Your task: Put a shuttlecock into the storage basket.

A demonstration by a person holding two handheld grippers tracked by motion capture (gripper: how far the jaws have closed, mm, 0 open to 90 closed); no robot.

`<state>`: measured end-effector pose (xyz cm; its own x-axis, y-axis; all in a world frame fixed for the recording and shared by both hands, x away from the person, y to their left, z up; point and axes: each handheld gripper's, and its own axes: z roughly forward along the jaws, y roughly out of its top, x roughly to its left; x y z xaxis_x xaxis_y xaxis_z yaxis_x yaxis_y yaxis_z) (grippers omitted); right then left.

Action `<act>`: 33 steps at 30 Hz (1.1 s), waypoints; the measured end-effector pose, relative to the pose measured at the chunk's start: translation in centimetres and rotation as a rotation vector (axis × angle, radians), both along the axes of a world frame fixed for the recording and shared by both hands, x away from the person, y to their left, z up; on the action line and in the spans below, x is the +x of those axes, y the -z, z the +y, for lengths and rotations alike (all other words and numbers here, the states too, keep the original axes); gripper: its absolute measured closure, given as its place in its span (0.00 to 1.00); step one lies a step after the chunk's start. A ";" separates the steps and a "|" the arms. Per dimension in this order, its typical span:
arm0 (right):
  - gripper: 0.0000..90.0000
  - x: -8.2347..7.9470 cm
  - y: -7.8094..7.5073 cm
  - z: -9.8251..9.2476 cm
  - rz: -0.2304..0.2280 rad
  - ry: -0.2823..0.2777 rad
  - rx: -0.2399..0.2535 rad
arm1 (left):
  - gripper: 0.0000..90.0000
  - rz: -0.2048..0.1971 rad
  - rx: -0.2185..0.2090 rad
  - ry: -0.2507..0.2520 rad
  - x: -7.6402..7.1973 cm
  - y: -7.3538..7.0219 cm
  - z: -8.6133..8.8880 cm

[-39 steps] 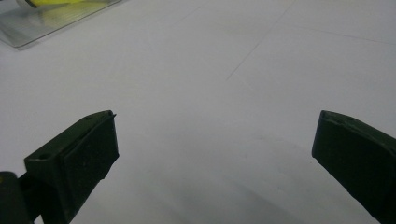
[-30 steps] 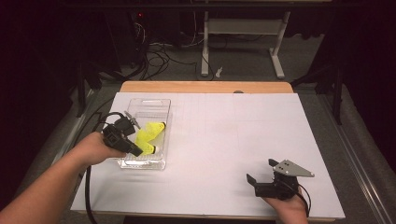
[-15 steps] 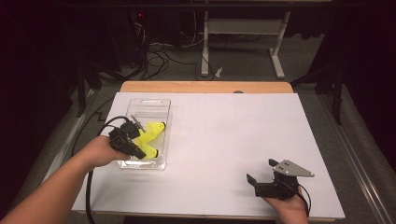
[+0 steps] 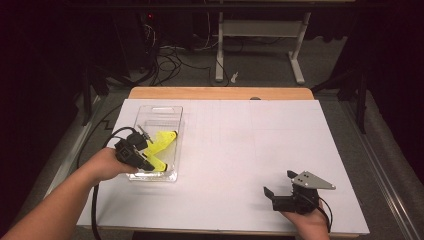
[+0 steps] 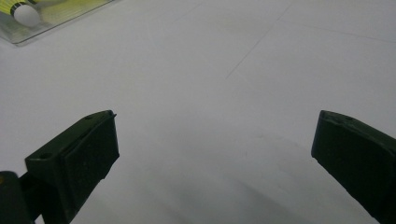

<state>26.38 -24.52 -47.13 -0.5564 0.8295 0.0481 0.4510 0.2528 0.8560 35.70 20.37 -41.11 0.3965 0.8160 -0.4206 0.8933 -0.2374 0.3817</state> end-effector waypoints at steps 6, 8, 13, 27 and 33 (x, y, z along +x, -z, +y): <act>0.01 0.0 0.0 0.0 0.001 0.001 0.000 | 0.96 -0.005 -0.005 -0.011 0.1 -0.2 0.3; 0.01 0.0 0.0 0.0 0.001 0.002 0.001 | 0.91 -0.003 -0.006 -0.028 0.2 -0.3 0.3; 0.01 -0.1 0.0 0.0 0.000 0.003 0.000 | 0.84 -0.010 -0.001 -0.060 0.2 -0.6 0.6; 0.01 -0.1 -0.1 0.1 -0.007 0.003 -0.001 | 0.63 -0.054 0.057 -0.085 0.0 -2.2 0.9; 0.01 -0.1 -0.2 0.1 -0.007 0.003 0.001 | 0.56 -0.080 0.078 -0.092 -0.1 -3.3 0.6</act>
<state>26.29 -24.43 -46.93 -0.5541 0.8313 0.0448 0.4460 0.2510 0.8591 35.63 21.01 -37.84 0.3483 0.8793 -0.3247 0.8802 -0.1877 0.4360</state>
